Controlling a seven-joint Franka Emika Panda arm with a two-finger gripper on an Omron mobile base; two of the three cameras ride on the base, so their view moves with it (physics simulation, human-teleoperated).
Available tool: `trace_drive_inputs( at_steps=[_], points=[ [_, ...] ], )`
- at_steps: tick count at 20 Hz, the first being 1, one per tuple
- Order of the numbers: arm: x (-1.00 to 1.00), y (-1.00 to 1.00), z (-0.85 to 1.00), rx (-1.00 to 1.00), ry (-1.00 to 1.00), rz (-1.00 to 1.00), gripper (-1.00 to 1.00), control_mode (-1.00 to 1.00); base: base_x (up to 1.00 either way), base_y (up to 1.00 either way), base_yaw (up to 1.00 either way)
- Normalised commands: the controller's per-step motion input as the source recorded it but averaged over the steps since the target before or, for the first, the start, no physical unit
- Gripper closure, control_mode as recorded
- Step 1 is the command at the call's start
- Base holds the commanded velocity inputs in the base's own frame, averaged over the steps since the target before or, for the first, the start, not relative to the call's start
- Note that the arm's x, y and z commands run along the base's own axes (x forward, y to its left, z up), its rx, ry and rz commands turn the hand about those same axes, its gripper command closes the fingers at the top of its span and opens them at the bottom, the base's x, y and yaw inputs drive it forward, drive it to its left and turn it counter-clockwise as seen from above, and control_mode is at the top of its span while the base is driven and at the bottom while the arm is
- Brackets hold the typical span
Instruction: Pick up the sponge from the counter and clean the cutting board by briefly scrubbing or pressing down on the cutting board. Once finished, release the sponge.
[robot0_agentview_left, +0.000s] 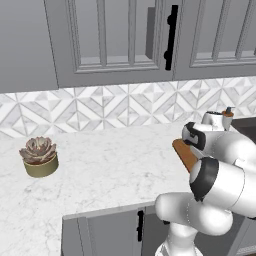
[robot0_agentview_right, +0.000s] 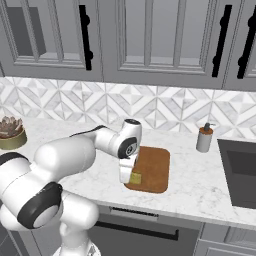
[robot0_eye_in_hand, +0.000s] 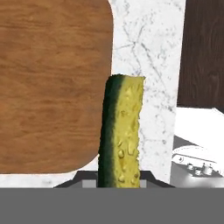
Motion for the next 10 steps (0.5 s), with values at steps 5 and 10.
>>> trace_drive_inputs(
  at_steps=[5,10],
  points=[
    [0.0,-0.05,-0.06,0.0,-0.04,-0.02,1.0,-1.0,0.0,0.0,0.0],
    [0.0,0.0,-0.25,0.0,-0.08,0.0,1.0,-1.0,0.0,0.0,0.0]
  ],
)
